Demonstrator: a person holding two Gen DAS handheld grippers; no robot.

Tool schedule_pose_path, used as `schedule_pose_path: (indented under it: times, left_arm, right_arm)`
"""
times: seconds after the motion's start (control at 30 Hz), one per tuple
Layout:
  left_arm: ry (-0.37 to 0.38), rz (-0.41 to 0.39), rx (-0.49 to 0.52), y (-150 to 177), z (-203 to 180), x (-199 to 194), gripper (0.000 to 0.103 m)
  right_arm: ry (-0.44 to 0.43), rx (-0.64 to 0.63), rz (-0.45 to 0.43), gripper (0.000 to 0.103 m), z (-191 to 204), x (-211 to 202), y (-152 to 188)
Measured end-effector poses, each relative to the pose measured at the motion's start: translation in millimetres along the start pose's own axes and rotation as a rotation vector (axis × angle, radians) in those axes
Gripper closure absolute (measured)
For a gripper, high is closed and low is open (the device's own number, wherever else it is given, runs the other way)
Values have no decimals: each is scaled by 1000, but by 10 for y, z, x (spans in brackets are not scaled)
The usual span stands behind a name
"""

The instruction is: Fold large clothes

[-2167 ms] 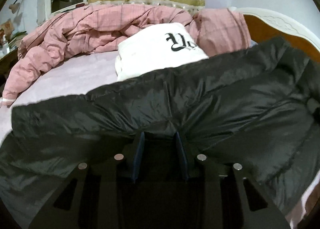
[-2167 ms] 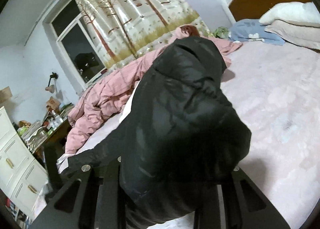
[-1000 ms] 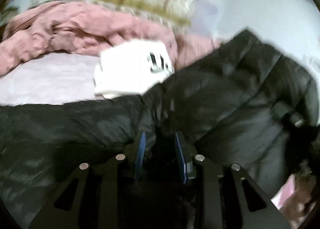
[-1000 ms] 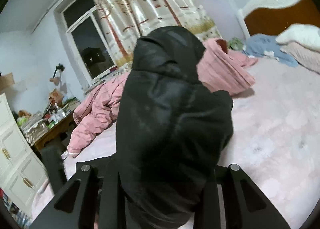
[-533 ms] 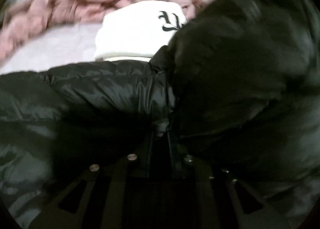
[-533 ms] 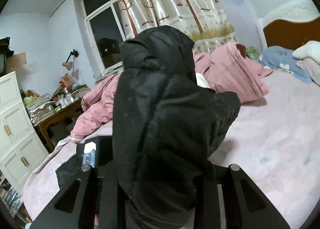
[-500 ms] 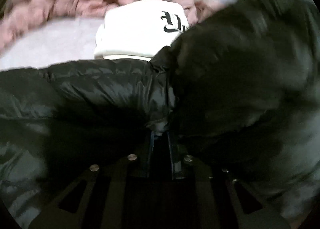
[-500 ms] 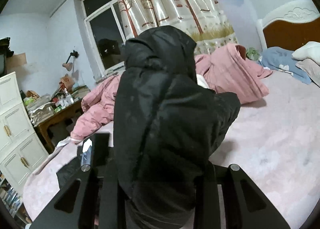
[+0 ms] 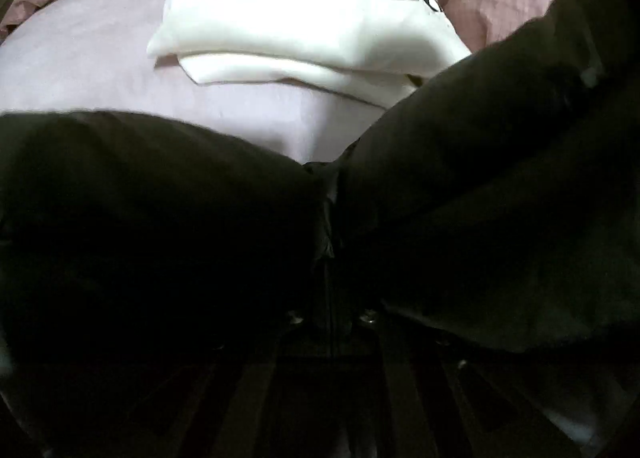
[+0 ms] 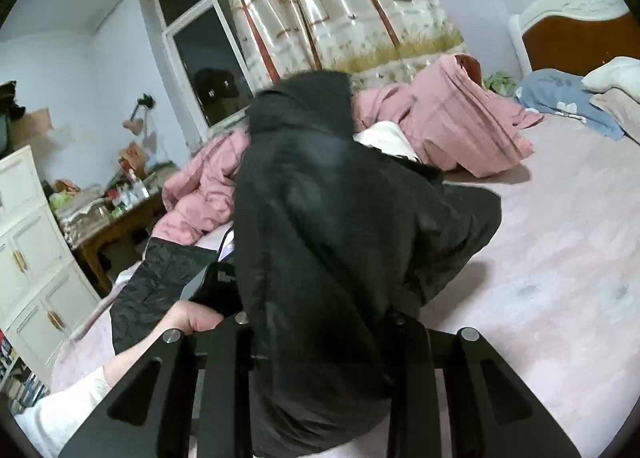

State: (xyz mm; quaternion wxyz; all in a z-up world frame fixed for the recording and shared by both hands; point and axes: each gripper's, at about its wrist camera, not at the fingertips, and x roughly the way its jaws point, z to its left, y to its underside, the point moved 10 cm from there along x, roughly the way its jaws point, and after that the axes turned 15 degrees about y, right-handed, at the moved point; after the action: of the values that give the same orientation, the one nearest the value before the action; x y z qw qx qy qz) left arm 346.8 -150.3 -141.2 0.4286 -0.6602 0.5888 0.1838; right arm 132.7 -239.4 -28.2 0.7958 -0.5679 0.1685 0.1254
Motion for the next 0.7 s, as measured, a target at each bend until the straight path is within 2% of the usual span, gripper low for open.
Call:
schedule_pose_path:
  times: [0.07,0.23,0.27,0.3,0.37,0.43,0.53,0.6,0.7]
  left_arm:
    - [20,-28,-19,18,-59,-130,101]
    - [94,-44,82,325,-344,-626,102]
    - [87,-57,79,372,-324,-705,102]
    - [83,-55,64,436,-301,-760,102]
    - [132,-21,49,582,-334,-833,102]
    - [134,-11,58,706,-360,-900,102]
    - [133,33,64,842,-394,-759,102]
    - [110,58,55,862,-268,-533,101]
    - [110,48,39,858,-218,-446,100]
  right_arm:
    - [-7,-12,-18,74,29,-41,-27]
    - [0,-9,-23,74,6,-65,-65]
    - [1,-3,-21,74,5,-62,-67]
    - [5,2,-17,74,-8,-48,-74]
    - [13,3,-12,74,-22,-40,-79]
    - [23,-2,-6,74,-28,-38,-78]
    - [26,4,5,74,-13,-46,-54]
    - [13,-1,24,74,34,-27,-19]
    - [24,-40,26,74,123,0,55]
